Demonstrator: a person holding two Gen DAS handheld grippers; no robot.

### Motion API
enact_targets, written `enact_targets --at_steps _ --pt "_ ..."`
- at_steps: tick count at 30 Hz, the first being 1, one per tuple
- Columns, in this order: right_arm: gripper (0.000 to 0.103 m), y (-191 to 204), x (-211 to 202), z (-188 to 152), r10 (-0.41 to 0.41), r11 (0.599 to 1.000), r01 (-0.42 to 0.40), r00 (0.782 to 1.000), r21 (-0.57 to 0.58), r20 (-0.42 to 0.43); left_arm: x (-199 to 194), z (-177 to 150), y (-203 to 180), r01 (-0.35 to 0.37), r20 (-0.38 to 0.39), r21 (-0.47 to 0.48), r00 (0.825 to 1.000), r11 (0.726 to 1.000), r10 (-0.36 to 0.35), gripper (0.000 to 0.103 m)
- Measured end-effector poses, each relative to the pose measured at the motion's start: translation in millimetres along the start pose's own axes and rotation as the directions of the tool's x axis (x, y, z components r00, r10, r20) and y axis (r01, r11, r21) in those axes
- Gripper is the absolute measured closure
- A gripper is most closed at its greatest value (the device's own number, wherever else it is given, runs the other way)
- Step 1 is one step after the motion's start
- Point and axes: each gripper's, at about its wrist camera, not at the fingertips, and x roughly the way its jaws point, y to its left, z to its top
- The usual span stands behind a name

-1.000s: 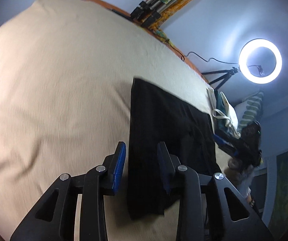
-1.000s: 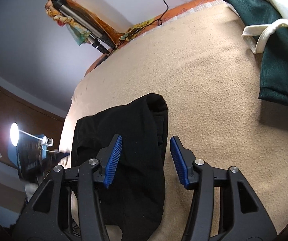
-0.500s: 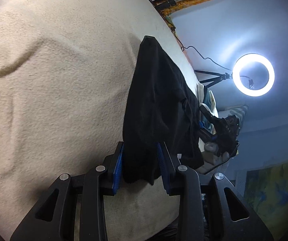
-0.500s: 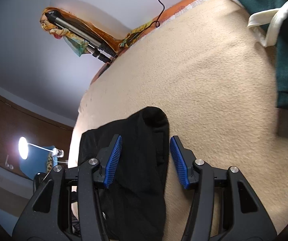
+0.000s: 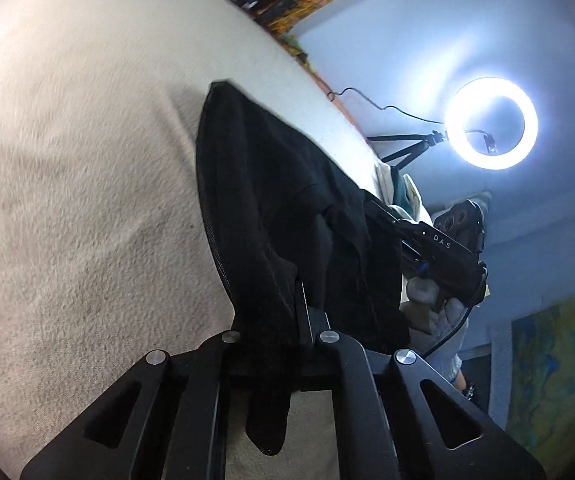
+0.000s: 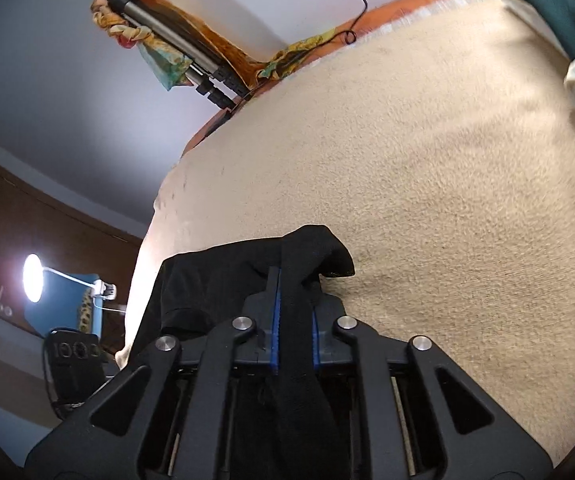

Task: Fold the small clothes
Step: 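Lift the folded black shirt with both grippers and carry it toward the clothes stack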

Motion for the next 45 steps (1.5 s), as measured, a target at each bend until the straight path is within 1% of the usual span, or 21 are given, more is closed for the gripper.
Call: enact_targets --at_steps 6,14,18,22,28,37,41,45 --pt "0.093 20.1 -18.3 2.5 -0.006 0.999 0.007 0.999 -0.033 0.033 -12.6 1.5 -24.1 0.01 0.04 0.066 0.999 0.998 -0.013 0.097" --pt "0.093 40.4 -54.7 8.7 -0.011 0.996 0.017 0.997 -0.083 0.082 -4.9 6.3 -50.8 0.046 0.05 0.095 0.997 0.994 -0.051 0.097" --pt "0.093 39.1 -73.9 14.0 -0.02 0.996 0.029 0.994 -0.085 0.103 9.3 10.8 -70.0 0.067 0.05 0.129 0.996 0.989 -0.074 0.097" --pt "0.093 34.0 -98.4 23.9 -0.064 0.993 0.075 0.991 -0.092 0.116 25.6 18.8 -84.7 0.094 0.046 0.149 0.994 0.984 -0.102 0.097" --pt "0.093 16.4 -138.9 43.2 -0.13 0.985 0.144 0.982 -0.1 0.137 63.5 33.3 -118.0 0.147 0.028 0.177 0.988 0.973 -0.154 0.097" --pt "0.093 -25.7 -202.3 85.5 -0.233 0.964 0.253 0.951 -0.078 0.201 126.2 58.9 -188.8 0.223 -0.011 0.256 0.974 0.941 -0.228 0.097" --pt "0.093 -40.2 -238.5 103.9 -0.279 0.951 0.303 0.929 -0.066 0.243 151.3 71.2 -226.5 0.259 -0.018 0.309 0.964 0.915 -0.267 0.097" --pt "0.093 -55.3 -282.2 121.9 -0.315 0.937 0.345 0.902 -0.054 0.297 179.9 80.9 -261.5 0.285 -0.027 0.358 0.955 0.889 -0.295 0.097"
